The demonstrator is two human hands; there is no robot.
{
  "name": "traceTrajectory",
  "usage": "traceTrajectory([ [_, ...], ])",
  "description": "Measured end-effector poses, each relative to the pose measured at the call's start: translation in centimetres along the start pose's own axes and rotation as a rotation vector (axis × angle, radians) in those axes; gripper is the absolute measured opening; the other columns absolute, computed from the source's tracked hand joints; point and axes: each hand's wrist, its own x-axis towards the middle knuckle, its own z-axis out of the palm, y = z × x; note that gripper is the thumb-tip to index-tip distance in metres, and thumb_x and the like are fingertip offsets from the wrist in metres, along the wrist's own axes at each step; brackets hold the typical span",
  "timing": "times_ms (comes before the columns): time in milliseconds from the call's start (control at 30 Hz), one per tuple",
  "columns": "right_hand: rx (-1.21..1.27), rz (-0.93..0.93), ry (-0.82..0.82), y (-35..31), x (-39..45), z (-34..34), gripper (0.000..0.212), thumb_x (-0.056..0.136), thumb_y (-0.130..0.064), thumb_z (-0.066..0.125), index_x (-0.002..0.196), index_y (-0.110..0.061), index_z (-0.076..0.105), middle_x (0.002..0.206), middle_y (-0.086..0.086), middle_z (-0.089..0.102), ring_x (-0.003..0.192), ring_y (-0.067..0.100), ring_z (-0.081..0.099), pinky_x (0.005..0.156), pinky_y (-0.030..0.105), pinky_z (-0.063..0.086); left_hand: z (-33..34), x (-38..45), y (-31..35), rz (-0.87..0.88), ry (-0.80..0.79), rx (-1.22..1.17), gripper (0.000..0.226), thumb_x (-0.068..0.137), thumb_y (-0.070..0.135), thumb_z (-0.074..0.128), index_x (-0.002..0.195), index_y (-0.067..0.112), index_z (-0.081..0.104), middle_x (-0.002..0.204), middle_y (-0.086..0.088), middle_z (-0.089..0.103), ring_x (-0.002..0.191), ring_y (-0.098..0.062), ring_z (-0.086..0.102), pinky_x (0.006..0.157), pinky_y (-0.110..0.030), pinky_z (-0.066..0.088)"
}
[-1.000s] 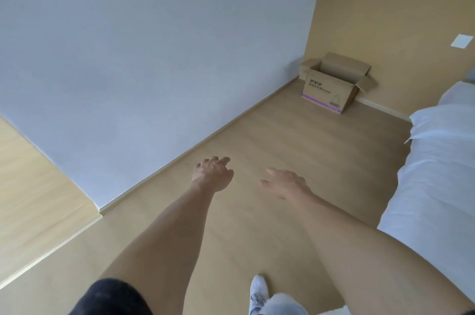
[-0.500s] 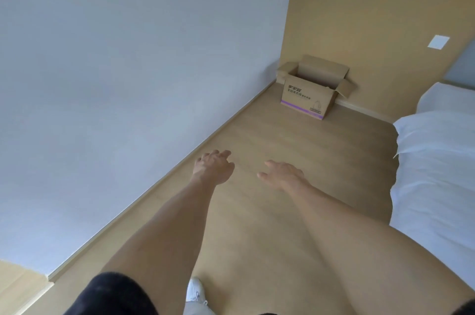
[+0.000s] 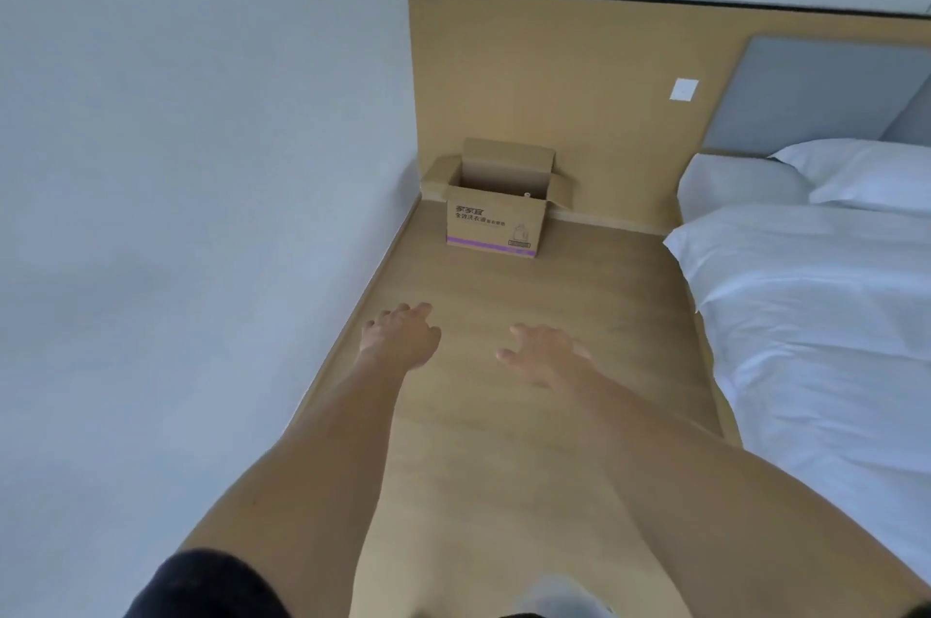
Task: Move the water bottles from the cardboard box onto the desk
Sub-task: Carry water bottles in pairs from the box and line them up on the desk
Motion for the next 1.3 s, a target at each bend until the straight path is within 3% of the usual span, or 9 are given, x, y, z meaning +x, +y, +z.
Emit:
traceTrajectory([
  [233, 0.067, 0.113, 0.032, -2.5, 7.7, -2.9, 0.059, 0.095, -0.06, 0.043, 0.148, -0.034, 0.039, 0.146, 0.007, 0.05, 0.136, 0.029, 0.045, 0.107, 0.043, 0.035, -3.0, 10.2, 0.0, 0.128, -0.053, 0.046, 0.049, 0.102, 0.035, 0.035, 0.15, 0.024, 0.038, 0.148, -0.008, 0.045, 0.133, -0.031, 0.044, 0.107, -0.042, 0.035],
  [400, 0.089, 0.148, 0.021, -2.8, 14.9, -4.7, 0.063, 0.095, -0.063, 0.039, 0.153, -0.039, 0.03, 0.152, 0.008, 0.046, 0.14, 0.031, 0.039, 0.111, 0.043, 0.033, -3.5, 18.2, 0.3, 0.171, -0.076, 0.065, 0.05, 0.103, 0.036, 0.036, 0.152, 0.024, 0.037, 0.148, -0.009, 0.045, 0.133, -0.032, 0.044, 0.108, -0.042, 0.036],
  [733, 0.125, 0.114, -0.007, -3.0, 34.9, -13.1, 0.065, 0.096, -0.061, 0.038, 0.155, -0.037, 0.028, 0.158, 0.006, 0.037, 0.143, 0.03, 0.036, 0.114, 0.046, 0.029, -9.7, 38.6, 1.2, 0.109, -0.063, 0.002, 0.051, 0.099, 0.03, 0.038, 0.149, 0.029, 0.04, 0.145, -0.009, 0.049, 0.13, -0.034, 0.046, 0.102, -0.043, 0.038],
  [867, 0.089, 0.088, 0.024, -2.8, 42.1, -17.6, 0.068, 0.095, -0.063, 0.037, 0.155, -0.033, 0.029, 0.157, 0.006, 0.037, 0.143, 0.03, 0.037, 0.114, 0.048, 0.029, -12.6, 45.9, 2.4, 0.082, -0.033, -0.037, 0.036, 0.094, 0.024, 0.039, 0.127, 0.022, 0.051, 0.127, -0.011, 0.056, 0.117, -0.035, 0.052, 0.092, -0.043, 0.041],
  [1000, 0.051, 0.076, 0.058, -2.9, 48.4, -20.5, 0.065, 0.095, -0.063, 0.036, 0.153, -0.034, 0.032, 0.15, 0.007, 0.045, 0.136, 0.031, 0.043, 0.11, 0.048, 0.032, -13.8, 52.5, 3.2, 0.088, -0.04, -0.05, 0.015, 0.093, 0.024, 0.039, 0.105, 0.024, 0.047, 0.118, -0.009, 0.057, 0.11, -0.034, 0.053, 0.092, -0.044, 0.043],
  [1167, 0.061, 0.098, 0.126, -2.8, 56.6, -23.4, 0.062, 0.095, -0.061, 0.038, 0.151, -0.035, 0.033, 0.145, 0.008, 0.05, 0.135, 0.031, 0.044, 0.112, 0.049, 0.032, -14.5, 62.7, 5.0, 0.161, -0.056, -0.024, 0.038, 0.096, 0.03, 0.039, 0.132, 0.023, 0.05, 0.126, -0.009, 0.055, 0.116, -0.033, 0.052, 0.099, -0.047, 0.043],
  [1300, 0.094, 0.167, 0.174, -2.8, 63.5, -26.3, 0.058, 0.092, -0.054, 0.042, 0.147, -0.034, 0.036, 0.143, 0.007, 0.052, 0.132, 0.03, 0.046, 0.109, 0.048, 0.034, -15.5, 71.8, 6.1, 0.219, -0.061, -0.03, 0.041, 0.095, 0.029, 0.041, 0.133, 0.02, 0.051, 0.125, -0.009, 0.057, 0.111, -0.03, 0.053, 0.096, -0.045, 0.044],
])
